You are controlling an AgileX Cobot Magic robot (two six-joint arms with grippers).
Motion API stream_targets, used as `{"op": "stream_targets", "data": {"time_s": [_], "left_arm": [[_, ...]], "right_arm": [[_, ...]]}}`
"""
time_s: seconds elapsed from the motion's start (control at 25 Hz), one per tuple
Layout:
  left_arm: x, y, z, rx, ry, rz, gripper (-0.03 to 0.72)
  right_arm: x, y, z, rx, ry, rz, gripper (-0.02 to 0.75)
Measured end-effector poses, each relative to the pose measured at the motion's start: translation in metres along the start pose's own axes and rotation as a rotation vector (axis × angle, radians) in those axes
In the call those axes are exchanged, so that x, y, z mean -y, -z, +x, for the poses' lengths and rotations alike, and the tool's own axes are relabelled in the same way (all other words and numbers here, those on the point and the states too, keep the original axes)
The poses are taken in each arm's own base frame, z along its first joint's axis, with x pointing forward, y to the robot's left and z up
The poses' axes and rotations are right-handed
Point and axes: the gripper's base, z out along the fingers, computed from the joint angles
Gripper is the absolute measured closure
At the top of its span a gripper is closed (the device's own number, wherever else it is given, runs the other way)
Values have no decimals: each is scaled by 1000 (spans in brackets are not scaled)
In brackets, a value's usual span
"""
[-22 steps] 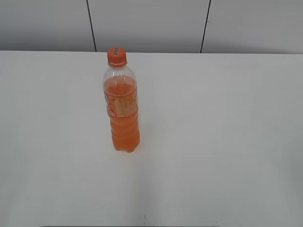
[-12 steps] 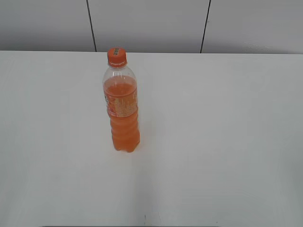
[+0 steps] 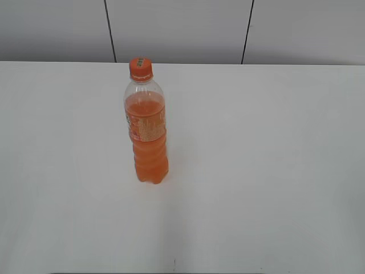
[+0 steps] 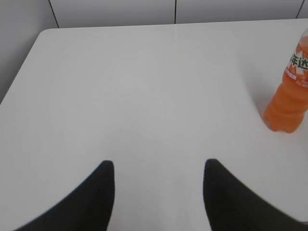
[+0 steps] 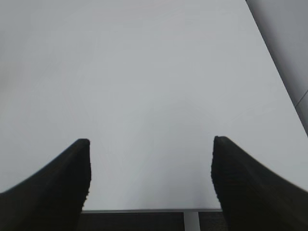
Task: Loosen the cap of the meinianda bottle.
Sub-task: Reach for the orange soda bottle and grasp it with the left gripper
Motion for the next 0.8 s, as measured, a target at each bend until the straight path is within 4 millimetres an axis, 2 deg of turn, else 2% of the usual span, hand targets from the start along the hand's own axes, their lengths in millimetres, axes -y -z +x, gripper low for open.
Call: {"op": "stream_targets", "data": {"time_s": [0.8], "left_arm": [[0, 0, 0, 0, 0, -1, 315]], "right_arm": [[0, 0, 0, 0, 0, 0, 154]]}}
